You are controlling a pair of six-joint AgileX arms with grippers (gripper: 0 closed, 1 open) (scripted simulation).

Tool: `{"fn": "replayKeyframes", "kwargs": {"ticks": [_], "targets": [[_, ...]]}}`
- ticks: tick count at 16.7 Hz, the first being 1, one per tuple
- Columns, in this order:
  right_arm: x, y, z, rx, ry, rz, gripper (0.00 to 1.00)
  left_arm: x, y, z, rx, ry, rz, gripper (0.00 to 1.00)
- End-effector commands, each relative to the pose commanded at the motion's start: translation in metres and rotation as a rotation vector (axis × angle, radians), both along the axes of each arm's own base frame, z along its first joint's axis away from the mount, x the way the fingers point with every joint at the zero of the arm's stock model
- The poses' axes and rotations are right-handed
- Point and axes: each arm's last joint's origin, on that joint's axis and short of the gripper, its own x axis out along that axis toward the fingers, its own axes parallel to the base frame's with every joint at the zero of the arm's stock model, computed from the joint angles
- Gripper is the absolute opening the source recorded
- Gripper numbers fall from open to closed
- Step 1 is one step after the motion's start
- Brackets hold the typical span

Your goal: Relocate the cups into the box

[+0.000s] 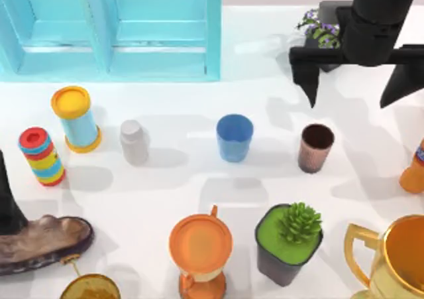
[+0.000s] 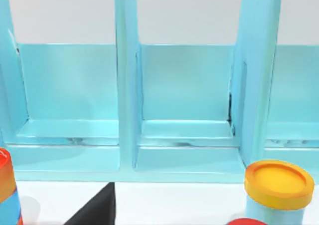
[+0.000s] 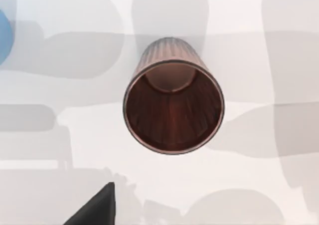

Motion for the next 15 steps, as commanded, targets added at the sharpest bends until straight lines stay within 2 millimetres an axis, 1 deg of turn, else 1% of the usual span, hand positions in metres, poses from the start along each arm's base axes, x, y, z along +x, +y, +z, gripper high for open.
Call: {"fn": "replayKeyframes", "kwargs": {"ticks": [2,4,6,8,10,11,13,15], "targets": [[0.001,-0.002,-0.001,0.0,-0.001,-0.004,1.0,0.0,0.0,0.0,0.0,0.0,0.0,1.0],[0.002,-0.001,-0.012,-0.001,0.004,0.0,1.0,0.0,0.0,0.0,0.0,0.0,0.0,1.0],[0.003,0.0,-0.032,-0.002,0.004,0.0,1.0,0.0,0.0,0.0,0.0,0.0,0.0,1.0],[0.004,0.001,-0.058,0.003,-0.008,0.0,1.0,0.0,0.0,0.0,0.0,0.0,0.0,1.0],[0.003,0.001,-0.083,0.002,-0.006,0.0,1.0,0.0,0.0,0.0,0.0,0.0,0.0,1.0],[0.001,0.0,-0.092,0.001,-0.003,0.0,1.0,0.0,0.0,0.0,0.0,0.0,0.0,1.0],[0.0,0.0,-0.1,0.0,0.0,0.0,1.0,0.0,0.0,0.0,0.0,0.0,0.0,1.0],[0.0,0.0,-0.1,0.0,0.0,0.0,1.0,0.0,0.0,0.0,0.0,0.0,0.0,1.0]]}}
